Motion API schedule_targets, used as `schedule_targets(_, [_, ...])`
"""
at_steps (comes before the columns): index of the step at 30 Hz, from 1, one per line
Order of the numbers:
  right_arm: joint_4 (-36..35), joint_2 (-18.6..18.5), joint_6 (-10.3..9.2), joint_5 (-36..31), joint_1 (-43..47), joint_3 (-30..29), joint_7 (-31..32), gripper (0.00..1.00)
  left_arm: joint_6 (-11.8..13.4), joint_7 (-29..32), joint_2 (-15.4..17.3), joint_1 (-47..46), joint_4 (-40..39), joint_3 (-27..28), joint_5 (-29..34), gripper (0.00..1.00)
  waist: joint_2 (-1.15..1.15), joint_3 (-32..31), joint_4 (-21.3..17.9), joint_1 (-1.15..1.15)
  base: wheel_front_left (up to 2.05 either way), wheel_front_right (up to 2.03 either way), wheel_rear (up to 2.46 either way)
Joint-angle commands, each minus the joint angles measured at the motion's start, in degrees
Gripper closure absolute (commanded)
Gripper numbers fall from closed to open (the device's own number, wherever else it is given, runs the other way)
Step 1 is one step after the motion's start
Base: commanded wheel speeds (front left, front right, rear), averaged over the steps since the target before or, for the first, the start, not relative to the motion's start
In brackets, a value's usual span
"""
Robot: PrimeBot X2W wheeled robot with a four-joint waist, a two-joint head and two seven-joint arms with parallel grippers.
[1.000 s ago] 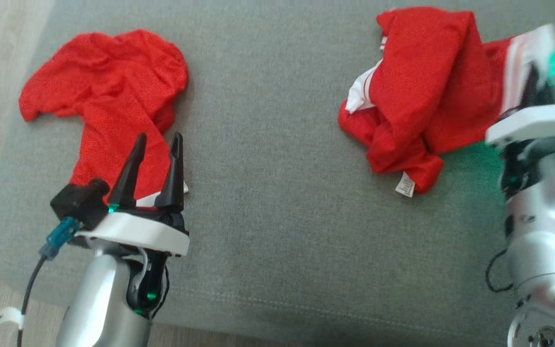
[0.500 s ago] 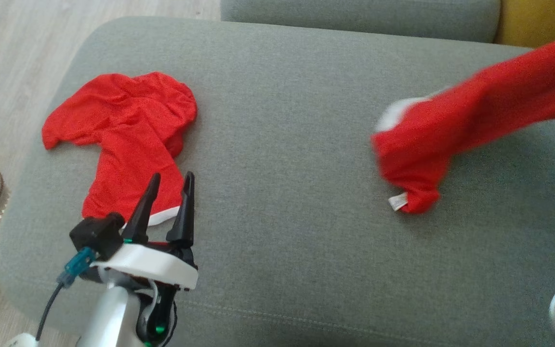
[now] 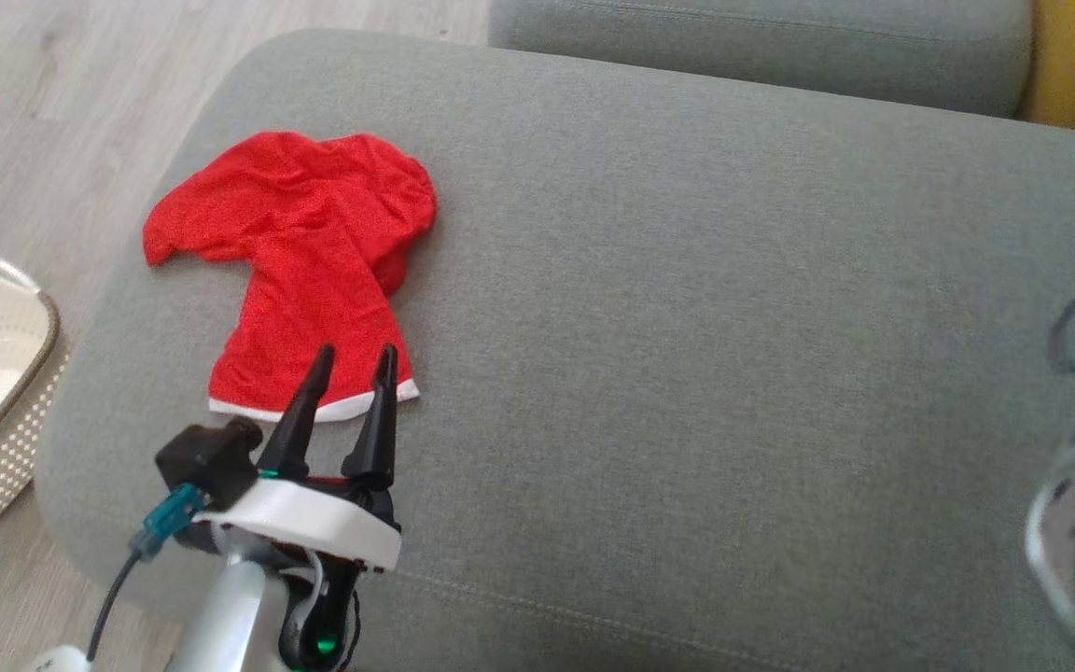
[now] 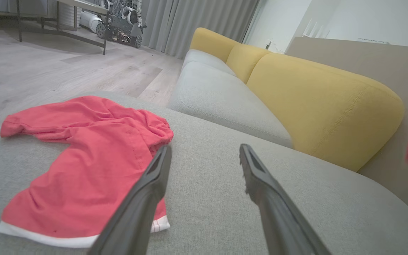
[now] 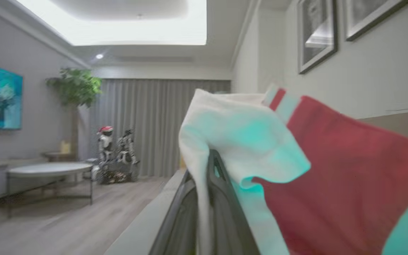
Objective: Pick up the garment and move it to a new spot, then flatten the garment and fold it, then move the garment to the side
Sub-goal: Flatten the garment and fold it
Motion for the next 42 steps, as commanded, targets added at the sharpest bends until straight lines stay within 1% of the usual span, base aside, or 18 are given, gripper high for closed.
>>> schedule_targets(1, [-0.12, 1.93, 0.43, 1.28, 1.58, 4.69, 0.46, 1.00, -0.35, -0.70, 0.25, -1.40, -1.75, 1.36, -0.59, 0.00, 0.00, 0.24, 0.66, 0.00, 0.00, 0.00, 0.00])
schedule_targets(5, [4.05, 3.44, 0.43, 6.07, 8.37, 15.36, 0.65, 1.00, -0.35, -0.70, 0.25, -2.57, -1.71, 1.05, -1.04, 0.00, 0.00, 0.89, 1.73, 0.00, 0.00, 0.00, 0.00])
schedule_targets(8, [7.44, 3.56, 0.43, 14.69, 13.41, 26.85, 0.59, 1.00, -0.35, -0.70, 0.25, -3.21, -1.53, 0.73, -1.18, 0.00, 0.00, 1.37, 2.49, 0.00, 0.00, 0.00, 0.00])
schedule_targets(10, [8.71, 3.57, 0.43, 19.21, 16.05, 33.85, 0.67, 1.00, -0.35, -0.70, 0.25, -3.56, -1.39, 0.57, -1.24, 0.00, 0.00, 1.79, 2.89, 0.00, 0.00, 0.00, 0.00])
schedule_targets(14, [9.98, 3.58, 0.43, 25.70, 19.01, 43.43, 0.59, 1.00, -0.35, -0.70, 0.25, -4.17, -1.16, 0.14, -1.66, 0.00, 0.00, 2.46, 3.61, 0.00, 0.00, 0.00, 0.00])
schedule_targets(17, [9.54, 3.59, 0.43, 29.87, 19.99, 49.38, 0.26, 1.00, -0.35, -0.70, 0.25, -4.27, -0.80, -0.09, -1.82, 0.00, 0.00, 2.50, 3.86, 0.00, 0.00, 0.00, 0.00])
schedule_targets(18, [9.20, 3.59, 0.43, 30.93, 20.09, 51.26, 0.15, 0.73, -0.35, -0.70, 0.25, -4.30, -0.75, -0.08, -1.84, 0.00, 0.00, 2.54, 3.83, 0.00, 0.00, 0.00, 0.00])
schedule_targets(19, [8.81, 3.59, 0.43, 32.19, 20.21, 53.04, 0.11, 0.00, -0.35, -0.70, 0.25, -4.32, -0.70, -0.05, -1.86, 0.00, 0.00, 2.53, 3.79, 0.00, 0.00, 0.00, 0.00])
schedule_targets(21, [8.35, 3.59, 0.43, 34.41, 20.25, 55.98, 0.30, 0.00, -0.35, -0.70, 0.25, -4.17, -0.52, 0.05, -1.86, 0.00, 0.00, 2.18, 3.60, 0.00, 0.00, 0.00, 0.00])
schedule_targets(26, [8.92, 3.59, 0.43, 36.78, 19.13, 57.30, -0.36, 0.00, -0.19, -0.70, 0.25, -3.74, -0.43, 0.43, -1.83, 0.00, 0.00, 1.10, 2.24, 0.00, 0.00, 0.00, 0.00])
schedule_targets(30, [11.12, 3.59, 0.43, 35.90, 17.74, 55.49, -1.07, 0.00, -0.04, -0.70, 0.25, -3.34, -0.85, 0.88, -1.37, 0.00, 0.00, 0.18, 0.06, 0.00, 0.00, 0.00, 0.00])
schedule_targets(35, [13.73, 3.57, 0.43, 32.13, 17.36, 50.31, -3.04, 0.00, 0.17, -0.70, 0.25, -2.79, -1.38, 1.25, -0.96, 0.00, 0.00, -0.65, -3.07, 0.00, 0.00, 0.00, 0.00])
schedule_targets(39, [14.24, 3.02, 0.43, 29.79, 19.40, 44.14, -4.96, 0.00, 0.24, -0.70, 0.25, -2.67, -1.74, 1.29, -0.71, 0.00, 0.00, -1.25, -5.35, 0.00, 0.00, 0.00, 0.00])
schedule_targets(42, [13.22, 2.09, 0.43, 27.68, 22.17, 39.26, -6.23, 0.00, 0.31, -0.70, 0.25, -2.48, -2.01, 1.13, -0.60, 0.00, 0.00, -1.72, -6.87, 0.00, 0.00, 0.00, 0.00])
